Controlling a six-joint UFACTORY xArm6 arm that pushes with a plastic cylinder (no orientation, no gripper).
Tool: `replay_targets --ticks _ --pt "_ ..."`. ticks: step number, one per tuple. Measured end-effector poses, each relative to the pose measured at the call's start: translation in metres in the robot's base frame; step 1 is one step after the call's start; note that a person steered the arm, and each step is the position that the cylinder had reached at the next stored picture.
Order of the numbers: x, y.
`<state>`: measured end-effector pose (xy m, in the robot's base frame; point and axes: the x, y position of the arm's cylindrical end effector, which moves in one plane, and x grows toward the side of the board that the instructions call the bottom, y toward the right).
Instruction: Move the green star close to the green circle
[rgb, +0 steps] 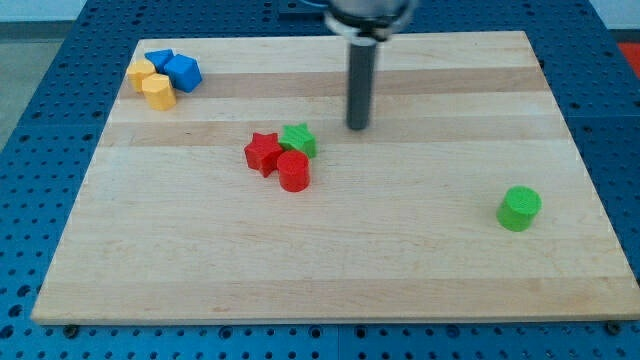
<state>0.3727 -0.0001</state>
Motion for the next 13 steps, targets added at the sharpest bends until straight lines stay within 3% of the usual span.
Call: replay_targets --ticks 1,2,4,8,12,13 --pt "0.011 -0.030" --pt "0.052 -0.019" --pt "0.058 -0.022" --pt "0.057 -0.097" --pt "0.125 0.002" --pt "0.121 -0.053"
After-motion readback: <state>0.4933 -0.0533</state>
